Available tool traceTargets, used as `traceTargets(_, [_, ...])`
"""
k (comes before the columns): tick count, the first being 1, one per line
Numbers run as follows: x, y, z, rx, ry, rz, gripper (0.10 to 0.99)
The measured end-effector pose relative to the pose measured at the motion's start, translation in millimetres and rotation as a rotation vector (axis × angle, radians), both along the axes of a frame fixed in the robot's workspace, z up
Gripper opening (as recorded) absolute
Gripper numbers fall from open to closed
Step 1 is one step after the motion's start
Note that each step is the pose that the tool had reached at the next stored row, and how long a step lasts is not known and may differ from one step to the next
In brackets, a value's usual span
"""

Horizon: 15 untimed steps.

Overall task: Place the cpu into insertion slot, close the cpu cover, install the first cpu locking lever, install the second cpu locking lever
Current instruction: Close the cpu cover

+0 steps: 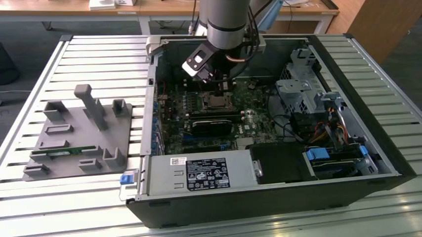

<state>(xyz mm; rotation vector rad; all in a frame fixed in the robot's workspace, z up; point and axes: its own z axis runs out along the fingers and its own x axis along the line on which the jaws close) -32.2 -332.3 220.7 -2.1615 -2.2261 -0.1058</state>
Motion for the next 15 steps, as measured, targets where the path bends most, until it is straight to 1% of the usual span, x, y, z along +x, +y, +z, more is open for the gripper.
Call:
traceTargets(2, [-2.2, 0.0, -2.5, 0.0, 0.001, 0.0, 0.106])
traceTargets(6, [-11.7, 0.0, -5.9, 0.0, 0.0012, 0.0, 0.106])
traceTargets(10, [-18.0, 0.0, -8.0, 0.0, 0.0012, 0.0, 0.106])
traceTargets(13, [-21.4, 0.1, -10.7, 0.0, 0.0012, 0.0, 0.106])
traceTargets(15, [-21.8, 0.1, -13.1, 0.0, 0.0012, 0.0, 0.106])
